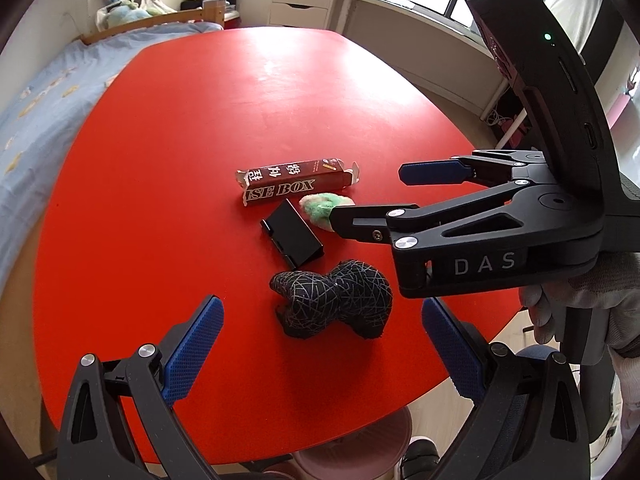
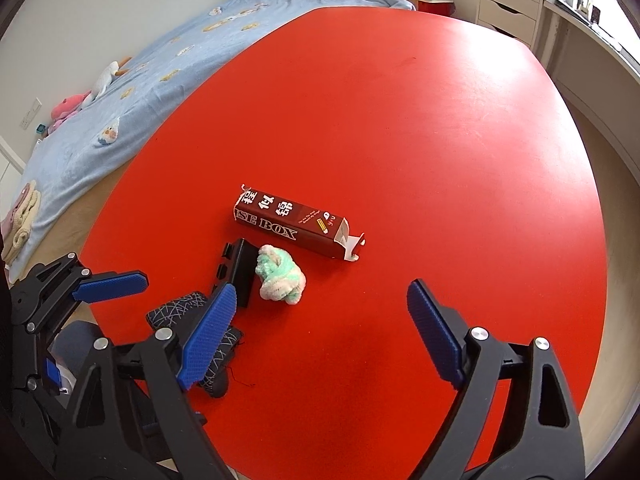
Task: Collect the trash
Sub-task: 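Move both tools back toward the black phone and glove on the table, then grasp the black knit glove with the left tool while the right tool grasps the green plush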
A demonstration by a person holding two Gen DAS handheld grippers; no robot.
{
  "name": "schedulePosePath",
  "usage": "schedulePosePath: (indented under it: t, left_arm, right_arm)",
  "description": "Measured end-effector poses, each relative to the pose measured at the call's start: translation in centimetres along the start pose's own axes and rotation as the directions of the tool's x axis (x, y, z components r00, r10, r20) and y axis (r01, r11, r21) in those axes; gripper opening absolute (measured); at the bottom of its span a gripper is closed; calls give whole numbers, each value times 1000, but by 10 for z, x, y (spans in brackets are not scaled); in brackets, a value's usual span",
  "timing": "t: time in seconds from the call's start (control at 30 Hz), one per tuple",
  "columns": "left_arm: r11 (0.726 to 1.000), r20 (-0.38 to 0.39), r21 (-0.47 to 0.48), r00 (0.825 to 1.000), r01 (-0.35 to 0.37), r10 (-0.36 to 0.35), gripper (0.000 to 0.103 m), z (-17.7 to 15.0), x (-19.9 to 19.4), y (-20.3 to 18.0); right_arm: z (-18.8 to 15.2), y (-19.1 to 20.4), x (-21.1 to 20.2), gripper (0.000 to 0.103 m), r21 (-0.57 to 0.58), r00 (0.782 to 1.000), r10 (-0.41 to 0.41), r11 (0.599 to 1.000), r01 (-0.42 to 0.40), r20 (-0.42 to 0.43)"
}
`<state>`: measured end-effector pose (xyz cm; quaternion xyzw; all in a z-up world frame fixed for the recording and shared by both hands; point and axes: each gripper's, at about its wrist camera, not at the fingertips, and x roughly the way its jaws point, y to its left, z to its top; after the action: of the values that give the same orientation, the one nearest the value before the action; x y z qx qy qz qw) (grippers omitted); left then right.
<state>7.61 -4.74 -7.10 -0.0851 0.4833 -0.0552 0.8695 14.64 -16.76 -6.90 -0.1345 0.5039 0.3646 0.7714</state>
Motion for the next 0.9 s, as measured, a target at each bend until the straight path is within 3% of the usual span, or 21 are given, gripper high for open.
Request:
schedulePosePath:
  t: [0.13,0.27,0.43,0.47,0.57,0.9]
  left_arm:
    - [1000,7,-6,1000,-3,3,95,-2,3,-1]
    - [1000,-4,-7,1000,-8,8,76,-2,8,-2]
    - [1000,4,-16,1000,-7,7,66,-5,5,-1]
    - [1000,5,-16,1000,-3,3,60,-6,4,-1]
    - [1000,5,-17,1000,6,-6,56,-7,4,-1]
    - [1000,6,-12,1000,26,-26,49,-10,-2,2]
  right_arm:
    - [2,1,6,71,-7,1000,14,1000,-14,-6]
    - [4,7,9,61,-20,999,33,999,-33,-9]
    - [6,13,13,43,-29,999,42,999,-42,-13]
    - [6,13,13,41,-29,999,41,999,-42,-13]
    - [5,14,13,25,-33,999,39,999,-40,-16]
    - [-3,11,-1,20,-14,1000,21,1000,-21,8]
